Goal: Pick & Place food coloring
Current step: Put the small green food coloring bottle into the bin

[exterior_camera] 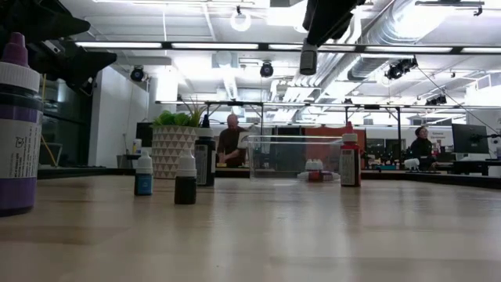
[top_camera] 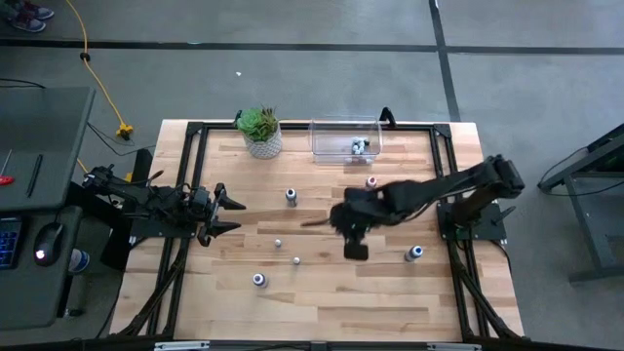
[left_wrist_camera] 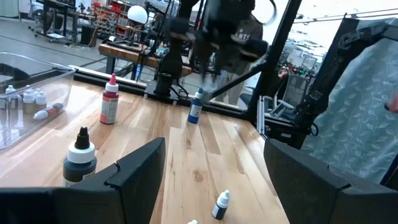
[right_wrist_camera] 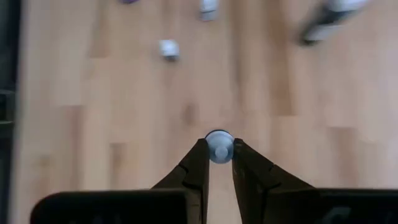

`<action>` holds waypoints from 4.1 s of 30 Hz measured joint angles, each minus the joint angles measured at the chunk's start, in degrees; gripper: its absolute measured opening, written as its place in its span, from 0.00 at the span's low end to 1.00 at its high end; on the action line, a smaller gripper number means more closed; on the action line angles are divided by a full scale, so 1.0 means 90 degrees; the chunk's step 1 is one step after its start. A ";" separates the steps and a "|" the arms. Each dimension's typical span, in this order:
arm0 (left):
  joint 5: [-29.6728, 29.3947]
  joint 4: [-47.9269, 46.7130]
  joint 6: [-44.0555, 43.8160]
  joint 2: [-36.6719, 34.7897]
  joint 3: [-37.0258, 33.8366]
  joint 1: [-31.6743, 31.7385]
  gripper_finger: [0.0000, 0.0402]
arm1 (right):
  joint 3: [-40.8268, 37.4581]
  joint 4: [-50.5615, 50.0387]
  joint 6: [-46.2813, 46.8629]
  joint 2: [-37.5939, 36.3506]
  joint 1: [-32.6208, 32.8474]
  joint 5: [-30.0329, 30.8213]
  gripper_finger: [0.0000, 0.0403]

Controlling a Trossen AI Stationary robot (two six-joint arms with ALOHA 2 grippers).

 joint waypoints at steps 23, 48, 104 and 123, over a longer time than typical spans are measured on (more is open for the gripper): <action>0.0000 -0.0002 0.0000 0.0002 0.0000 0.0002 0.68 | -0.2486 0.0920 -0.0446 -0.2395 -0.2917 0.0467 0.11; 0.0000 -0.0002 0.0000 0.0000 0.0000 0.0002 0.68 | -0.1762 0.1742 -0.0384 -0.0593 -0.5425 0.0466 0.12; 0.0000 -0.0002 0.0000 0.0001 0.0000 0.0002 0.68 | -0.0343 0.1526 0.0331 0.2018 -0.6369 -0.0634 0.15; 0.0000 -0.0002 0.0000 0.0001 0.0000 0.0002 0.68 | -0.0340 0.1574 0.0379 0.2195 -0.6358 -0.0815 0.18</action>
